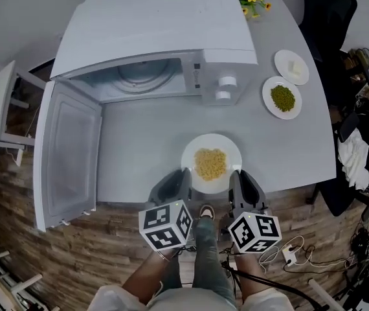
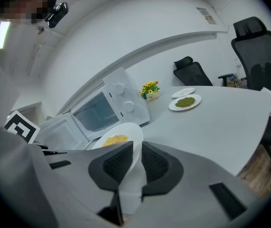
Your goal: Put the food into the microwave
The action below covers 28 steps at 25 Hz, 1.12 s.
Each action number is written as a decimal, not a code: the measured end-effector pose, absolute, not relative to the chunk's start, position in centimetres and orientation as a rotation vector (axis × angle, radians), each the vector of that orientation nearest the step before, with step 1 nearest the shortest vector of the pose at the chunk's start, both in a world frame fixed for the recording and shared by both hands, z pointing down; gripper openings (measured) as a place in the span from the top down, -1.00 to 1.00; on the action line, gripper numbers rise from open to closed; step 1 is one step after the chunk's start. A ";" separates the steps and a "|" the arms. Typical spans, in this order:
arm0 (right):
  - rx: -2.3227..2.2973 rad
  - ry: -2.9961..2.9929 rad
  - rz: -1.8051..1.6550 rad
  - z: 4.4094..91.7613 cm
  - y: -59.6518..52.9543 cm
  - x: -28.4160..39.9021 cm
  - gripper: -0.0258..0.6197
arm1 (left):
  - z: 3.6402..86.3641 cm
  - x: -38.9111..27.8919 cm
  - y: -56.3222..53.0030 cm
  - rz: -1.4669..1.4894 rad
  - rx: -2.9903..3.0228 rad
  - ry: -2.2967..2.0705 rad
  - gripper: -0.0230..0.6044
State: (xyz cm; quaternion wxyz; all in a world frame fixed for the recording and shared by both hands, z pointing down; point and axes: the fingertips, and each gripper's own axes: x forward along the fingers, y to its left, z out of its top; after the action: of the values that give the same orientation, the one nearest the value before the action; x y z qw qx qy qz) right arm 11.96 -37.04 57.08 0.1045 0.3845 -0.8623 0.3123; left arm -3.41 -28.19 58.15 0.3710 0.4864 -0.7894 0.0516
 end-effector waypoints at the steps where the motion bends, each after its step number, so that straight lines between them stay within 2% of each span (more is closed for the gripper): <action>1: 1.114 -2.556 0.912 56.6 -36.9 11.0 0.73 | 57.7 -4.3 -27.8 0.122 1.238 -2.037 -0.07; 16: 0.900 -2.697 0.808 52.5 -36.1 -4.7 0.73 | 53.4 -18.2 -24.6 0.007 1.129 -2.202 -0.06; 28: 0.879 -2.743 0.758 51.6 -39.5 -12.5 0.73 | 53.0 -25.4 -27.5 -0.038 1.134 -2.226 -0.07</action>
State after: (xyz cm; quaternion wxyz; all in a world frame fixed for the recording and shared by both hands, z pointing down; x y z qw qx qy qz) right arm -12.46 -39.49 51.59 0.0813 0.2942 -0.9179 0.2536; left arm -25.45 -27.55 52.97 0.3160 0.4306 -0.8453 -0.0145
